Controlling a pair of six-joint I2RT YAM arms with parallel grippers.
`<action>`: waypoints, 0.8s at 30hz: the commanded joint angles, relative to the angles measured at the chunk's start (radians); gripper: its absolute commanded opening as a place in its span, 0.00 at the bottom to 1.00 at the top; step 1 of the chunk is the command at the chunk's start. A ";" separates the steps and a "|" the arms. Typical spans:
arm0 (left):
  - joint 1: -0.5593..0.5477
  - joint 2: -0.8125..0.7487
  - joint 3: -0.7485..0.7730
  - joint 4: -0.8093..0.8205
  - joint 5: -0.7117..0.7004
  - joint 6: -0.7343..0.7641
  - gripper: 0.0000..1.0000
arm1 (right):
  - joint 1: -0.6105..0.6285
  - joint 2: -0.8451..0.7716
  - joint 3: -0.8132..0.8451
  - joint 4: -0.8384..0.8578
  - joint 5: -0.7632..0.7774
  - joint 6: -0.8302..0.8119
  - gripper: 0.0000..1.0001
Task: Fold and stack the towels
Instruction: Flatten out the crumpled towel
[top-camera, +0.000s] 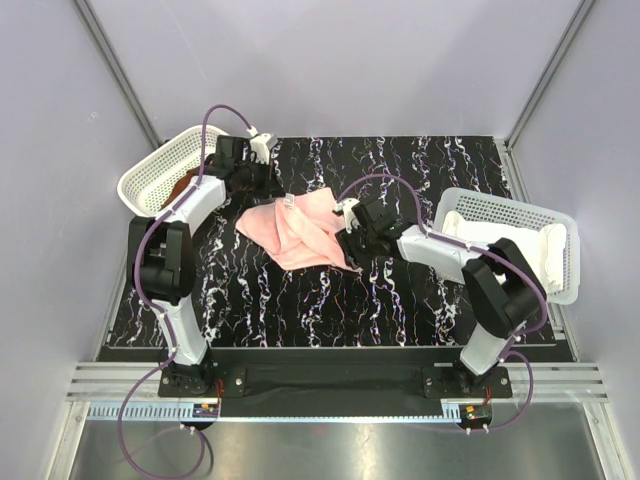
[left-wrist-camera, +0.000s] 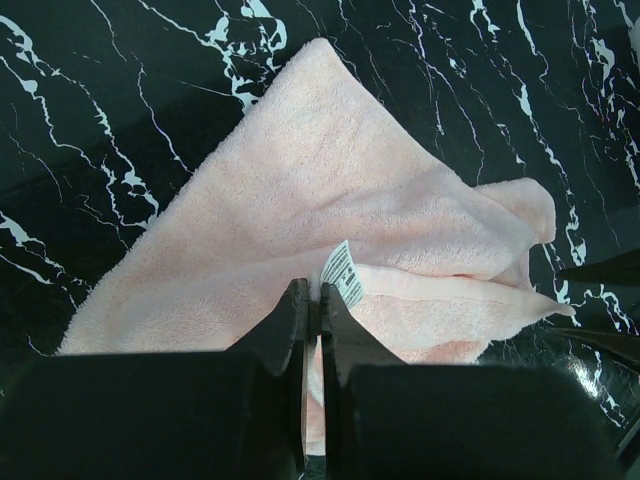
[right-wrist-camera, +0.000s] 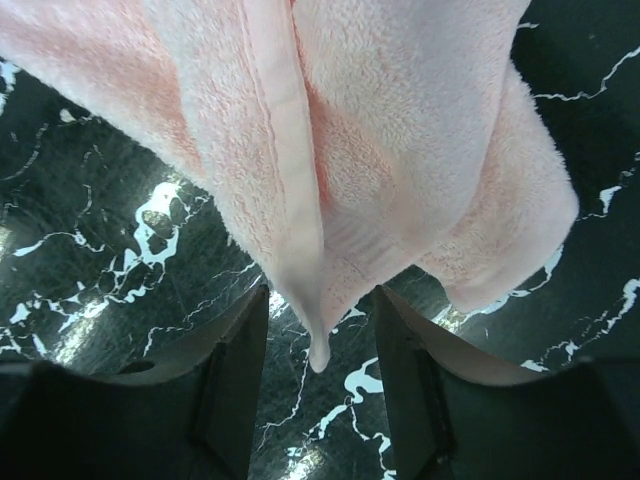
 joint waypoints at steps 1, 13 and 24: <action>0.002 -0.002 0.043 0.032 0.002 -0.007 0.00 | -0.001 0.032 0.007 0.047 -0.037 -0.027 0.53; 0.004 0.006 0.093 -0.005 0.047 -0.035 0.00 | -0.001 0.043 0.030 0.021 0.031 -0.015 0.00; 0.004 -0.306 0.340 -0.161 0.025 -0.108 0.00 | 0.001 -0.040 0.780 -0.433 0.639 -0.116 0.00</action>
